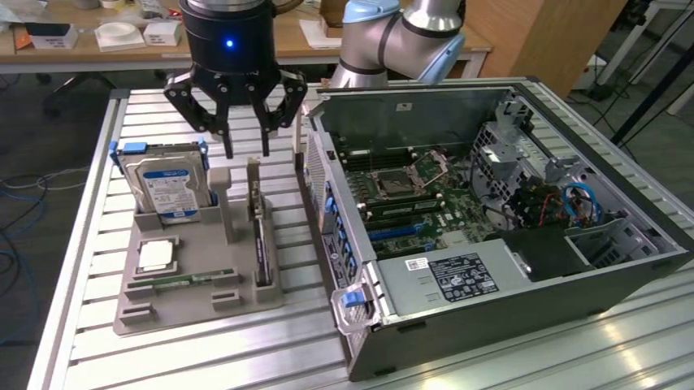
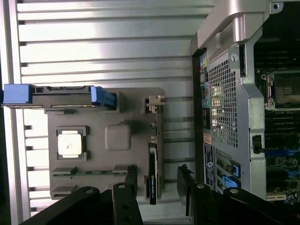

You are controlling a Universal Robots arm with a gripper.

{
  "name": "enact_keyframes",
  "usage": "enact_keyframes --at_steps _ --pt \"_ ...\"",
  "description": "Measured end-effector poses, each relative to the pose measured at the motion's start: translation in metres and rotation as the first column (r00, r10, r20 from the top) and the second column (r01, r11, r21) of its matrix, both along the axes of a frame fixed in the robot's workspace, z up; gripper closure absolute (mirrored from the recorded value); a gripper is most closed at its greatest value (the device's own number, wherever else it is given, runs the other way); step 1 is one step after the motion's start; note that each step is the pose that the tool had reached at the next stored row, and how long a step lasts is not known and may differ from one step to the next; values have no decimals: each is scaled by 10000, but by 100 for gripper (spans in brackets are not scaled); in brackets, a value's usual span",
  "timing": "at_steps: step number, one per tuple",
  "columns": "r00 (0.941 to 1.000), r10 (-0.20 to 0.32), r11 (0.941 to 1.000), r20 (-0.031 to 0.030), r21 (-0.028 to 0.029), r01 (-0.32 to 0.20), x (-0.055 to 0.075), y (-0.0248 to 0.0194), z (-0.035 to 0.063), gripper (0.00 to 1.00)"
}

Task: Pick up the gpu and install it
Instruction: 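Pick up the gpu and move the gpu toward the slot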

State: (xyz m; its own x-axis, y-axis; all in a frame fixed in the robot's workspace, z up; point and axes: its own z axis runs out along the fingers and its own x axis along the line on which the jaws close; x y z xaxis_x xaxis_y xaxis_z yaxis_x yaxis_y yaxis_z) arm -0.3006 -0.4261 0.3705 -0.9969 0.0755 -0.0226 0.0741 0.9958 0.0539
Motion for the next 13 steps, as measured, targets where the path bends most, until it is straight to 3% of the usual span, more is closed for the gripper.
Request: enact_keyframes --at_steps 13 --pt "10000 0 10000 0 -1 0 0 0 -88 53"
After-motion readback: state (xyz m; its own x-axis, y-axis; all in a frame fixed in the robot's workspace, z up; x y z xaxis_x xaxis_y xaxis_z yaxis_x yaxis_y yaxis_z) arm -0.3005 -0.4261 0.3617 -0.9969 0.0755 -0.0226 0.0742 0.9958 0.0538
